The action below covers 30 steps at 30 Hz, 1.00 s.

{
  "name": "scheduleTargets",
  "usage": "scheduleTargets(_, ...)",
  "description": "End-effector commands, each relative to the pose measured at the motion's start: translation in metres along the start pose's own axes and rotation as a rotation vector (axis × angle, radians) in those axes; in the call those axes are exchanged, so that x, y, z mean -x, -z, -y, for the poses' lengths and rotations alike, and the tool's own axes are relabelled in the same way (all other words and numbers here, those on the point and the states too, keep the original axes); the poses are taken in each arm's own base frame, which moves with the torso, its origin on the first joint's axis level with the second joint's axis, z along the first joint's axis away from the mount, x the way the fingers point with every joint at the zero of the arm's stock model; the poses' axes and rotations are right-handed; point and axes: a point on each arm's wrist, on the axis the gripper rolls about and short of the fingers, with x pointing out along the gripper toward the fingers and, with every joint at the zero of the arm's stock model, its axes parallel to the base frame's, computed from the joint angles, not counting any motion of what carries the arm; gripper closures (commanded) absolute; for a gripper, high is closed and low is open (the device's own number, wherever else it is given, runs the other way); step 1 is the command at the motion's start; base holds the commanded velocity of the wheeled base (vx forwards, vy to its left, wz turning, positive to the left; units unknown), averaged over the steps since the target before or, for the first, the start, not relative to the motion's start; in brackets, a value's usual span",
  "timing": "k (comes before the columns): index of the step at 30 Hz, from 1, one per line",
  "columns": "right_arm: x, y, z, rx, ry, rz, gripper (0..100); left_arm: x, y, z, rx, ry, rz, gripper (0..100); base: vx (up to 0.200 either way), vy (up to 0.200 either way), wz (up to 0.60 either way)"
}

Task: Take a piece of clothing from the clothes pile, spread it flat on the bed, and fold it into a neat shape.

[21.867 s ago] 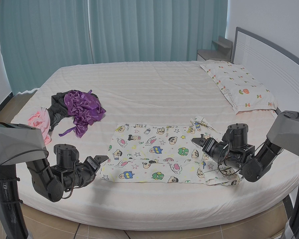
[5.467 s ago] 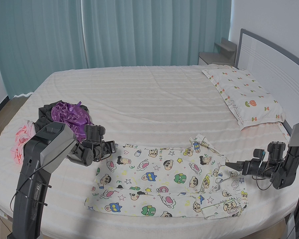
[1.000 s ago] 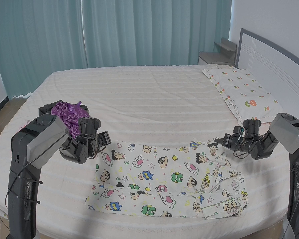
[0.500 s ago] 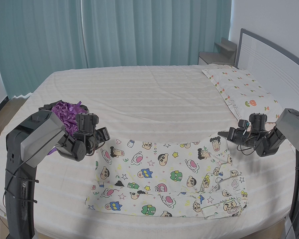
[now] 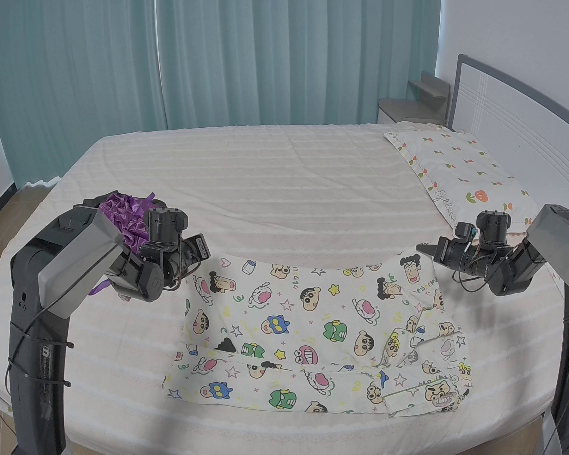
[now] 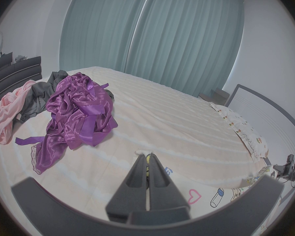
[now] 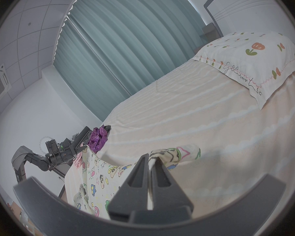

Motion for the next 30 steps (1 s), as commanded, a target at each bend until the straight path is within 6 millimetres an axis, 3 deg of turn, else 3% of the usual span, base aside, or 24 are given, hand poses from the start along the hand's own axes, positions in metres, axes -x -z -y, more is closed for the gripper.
scheduleTargets(1, 0.006, 0.001, -0.001, -0.002, 0.004, -0.005, 100, 0.003, 0.001, 0.0, -0.001, -0.001, -0.009, 100, 0.0, 0.0, 0.0)
scheduleTargets(10, 0.028, 0.011, -0.012, 0.009, -0.025, -0.011, 100, 0.016, 0.009, -0.005, -0.012, -0.016, -0.053, 100, 0.0, 0.0, 0.0)
scheduleTargets(17, 0.049, 0.032, -0.019, 0.03, -0.034, -0.018, 100, 0.026, 0.014, -0.009, -0.012, -0.005, -0.028, 100, 0.0, 0.0, 0.0)
scheduleTargets(30, 0.079, 0.065, -0.027, 0.065, -0.05, -0.046, 100, 0.046, 0.041, -0.02, -0.081, 0.013, -0.029, 100, 0.0, 0.0, 0.0)
